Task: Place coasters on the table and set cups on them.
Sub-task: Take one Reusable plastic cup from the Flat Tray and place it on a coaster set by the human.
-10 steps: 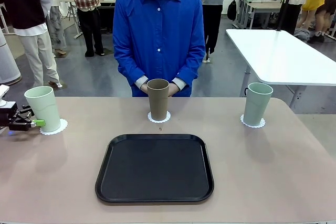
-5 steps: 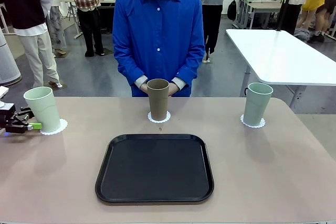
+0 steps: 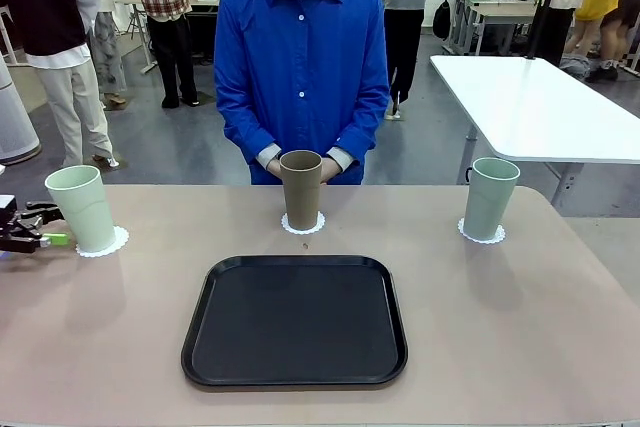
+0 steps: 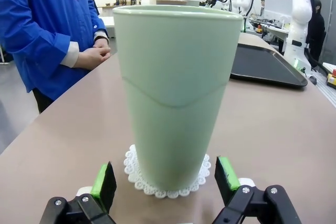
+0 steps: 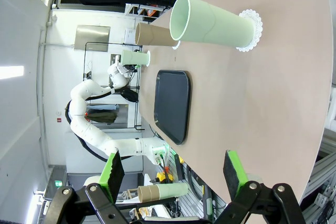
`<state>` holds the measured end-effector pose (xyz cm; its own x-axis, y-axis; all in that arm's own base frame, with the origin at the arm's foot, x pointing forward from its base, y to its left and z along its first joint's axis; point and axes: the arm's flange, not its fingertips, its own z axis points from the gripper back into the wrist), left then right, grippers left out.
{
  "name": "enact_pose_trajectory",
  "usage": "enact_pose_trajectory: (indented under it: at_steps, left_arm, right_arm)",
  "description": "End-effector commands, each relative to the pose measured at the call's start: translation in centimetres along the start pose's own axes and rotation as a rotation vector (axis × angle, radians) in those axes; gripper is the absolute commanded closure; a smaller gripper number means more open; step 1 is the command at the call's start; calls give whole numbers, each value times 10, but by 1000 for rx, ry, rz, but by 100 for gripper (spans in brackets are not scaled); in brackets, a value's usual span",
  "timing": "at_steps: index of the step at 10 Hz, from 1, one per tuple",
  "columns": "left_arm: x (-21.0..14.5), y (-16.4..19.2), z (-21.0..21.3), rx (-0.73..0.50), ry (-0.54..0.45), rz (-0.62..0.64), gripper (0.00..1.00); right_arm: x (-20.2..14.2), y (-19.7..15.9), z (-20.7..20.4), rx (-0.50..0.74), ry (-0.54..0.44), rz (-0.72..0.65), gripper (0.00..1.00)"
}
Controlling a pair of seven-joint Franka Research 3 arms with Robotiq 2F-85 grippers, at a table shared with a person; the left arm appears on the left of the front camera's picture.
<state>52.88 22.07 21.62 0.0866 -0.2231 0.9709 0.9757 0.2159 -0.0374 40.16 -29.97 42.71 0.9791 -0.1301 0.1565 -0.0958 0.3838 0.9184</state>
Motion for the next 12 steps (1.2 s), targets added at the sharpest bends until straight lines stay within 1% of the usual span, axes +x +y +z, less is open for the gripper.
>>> enact_pose_trajectory:
  at_steps: [1, 2, 3, 4, 5, 6, 7, 8, 9, 10, 12]
  left_arm:
    - [8, 3, 23, 16, 65, -4, 0]
    - [21, -1, 38, 47, 109, -16, 0]
    - [43, -10, 51, 80, 181, -10, 0]
    - [71, -32, 62, 118, 308, -4, 0]
    - [100, -51, 65, 134, 323, -7, 0]
    - [132, -69, 62, 174, 378, 84, 0]
    - [159, -85, 56, 193, 410, 126, 0]
    - [187, -99, 44, 206, 467, 155, 0]
    - [204, -117, 32, 218, 506, 127, 0]
    - [222, -135, 19, 208, 577, 107, 0]
    - [250, -161, 0, 211, 646, 31, 0]
  right_arm:
    - [1, 1, 0, -7, -1, -9, 0]
    - [1, 1, 0, -7, -1, -9, 0]
    - [1, 1, 0, -7, -1, -9, 0]
    - [1, 1, 0, -7, -1, -9, 0]
    - [1, 1, 0, -7, -1, -9, 0]
    - [1, 1, 0, -7, -1, -9, 0]
    - [1, 1, 0, -7, -1, -9, 0]
    - [1, 1, 0, -7, -1, -9, 0]
    - [1, 1, 0, -7, -1, -9, 0]
    - [1, 1, 0, -7, -1, -9, 0]
    - [1, 1, 0, -7, -1, -9, 0]
